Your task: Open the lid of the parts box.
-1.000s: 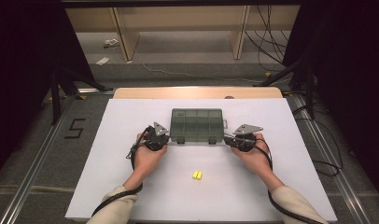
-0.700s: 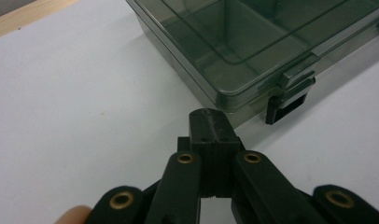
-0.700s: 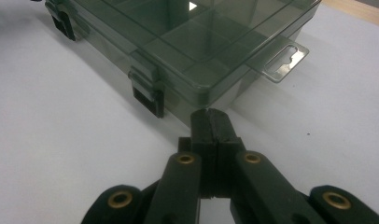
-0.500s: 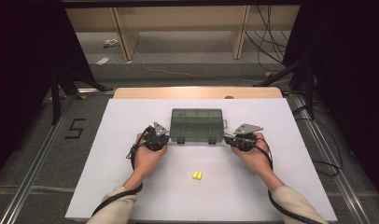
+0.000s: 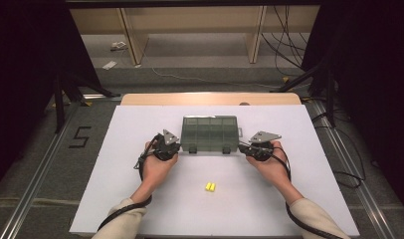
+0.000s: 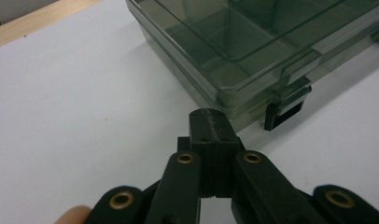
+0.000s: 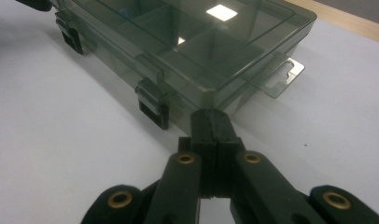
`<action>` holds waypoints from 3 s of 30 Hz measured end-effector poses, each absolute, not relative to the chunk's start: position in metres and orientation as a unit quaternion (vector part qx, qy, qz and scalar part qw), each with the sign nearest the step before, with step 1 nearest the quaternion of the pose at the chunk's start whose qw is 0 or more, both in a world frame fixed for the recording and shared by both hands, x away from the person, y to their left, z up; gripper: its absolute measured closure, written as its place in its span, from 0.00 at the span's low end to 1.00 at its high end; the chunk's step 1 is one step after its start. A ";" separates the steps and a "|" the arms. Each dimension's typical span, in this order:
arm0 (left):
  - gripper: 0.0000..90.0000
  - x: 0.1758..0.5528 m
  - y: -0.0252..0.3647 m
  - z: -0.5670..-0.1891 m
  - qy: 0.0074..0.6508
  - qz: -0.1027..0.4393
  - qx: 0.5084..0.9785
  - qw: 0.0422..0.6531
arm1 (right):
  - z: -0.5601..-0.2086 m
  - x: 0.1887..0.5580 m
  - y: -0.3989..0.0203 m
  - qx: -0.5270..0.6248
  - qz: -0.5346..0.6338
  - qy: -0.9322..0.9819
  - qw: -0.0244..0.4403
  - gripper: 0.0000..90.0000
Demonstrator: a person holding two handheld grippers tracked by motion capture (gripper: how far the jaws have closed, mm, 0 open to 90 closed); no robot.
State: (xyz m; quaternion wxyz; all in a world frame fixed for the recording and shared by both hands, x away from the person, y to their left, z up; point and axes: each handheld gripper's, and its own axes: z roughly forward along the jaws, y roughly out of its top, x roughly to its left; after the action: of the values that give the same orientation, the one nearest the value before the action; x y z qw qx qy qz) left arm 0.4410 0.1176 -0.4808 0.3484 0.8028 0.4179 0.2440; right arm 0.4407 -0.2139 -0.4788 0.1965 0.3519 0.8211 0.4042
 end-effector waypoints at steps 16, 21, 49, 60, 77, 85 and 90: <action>1.00 0.438 0.114 -0.474 0.408 0.261 0.791 0.374 | -0.472 0.439 -0.211 0.349 0.418 0.813 0.207 1.00; 1.00 0.439 0.114 -0.470 0.411 0.266 0.784 0.382 | -0.470 0.439 -0.210 0.348 0.423 0.810 0.209 1.00; 1.00 0.454 0.109 -0.443 0.413 0.285 0.763 0.407 | -0.444 0.448 -0.200 0.342 0.454 0.787 0.241 1.00; 1.00 0.462 0.105 -0.431 0.414 0.290 0.758 0.413 | -0.441 0.451 -0.198 0.348 0.421 0.783 0.298 0.84; 0.78 0.472 0.109 -0.436 0.421 0.313 0.753 0.398 | -0.431 0.467 -0.189 0.352 0.426 0.750 0.362 0.85; 0.82 0.481 0.107 -0.432 0.401 0.354 0.747 0.395 | -0.429 0.470 -0.186 0.353 0.425 0.745 0.375 0.87; 0.85 0.483 0.104 -0.428 0.393 0.368 0.746 0.393 | -0.429 0.473 -0.184 0.356 0.425 0.741 0.380 0.89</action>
State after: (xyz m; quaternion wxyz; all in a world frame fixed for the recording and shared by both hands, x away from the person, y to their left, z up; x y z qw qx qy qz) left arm 0.4829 0.1045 -0.4277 0.3927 0.7457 0.3925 0.3684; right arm 0.4730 -0.1845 -0.4289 0.3797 0.3562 0.7405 0.4250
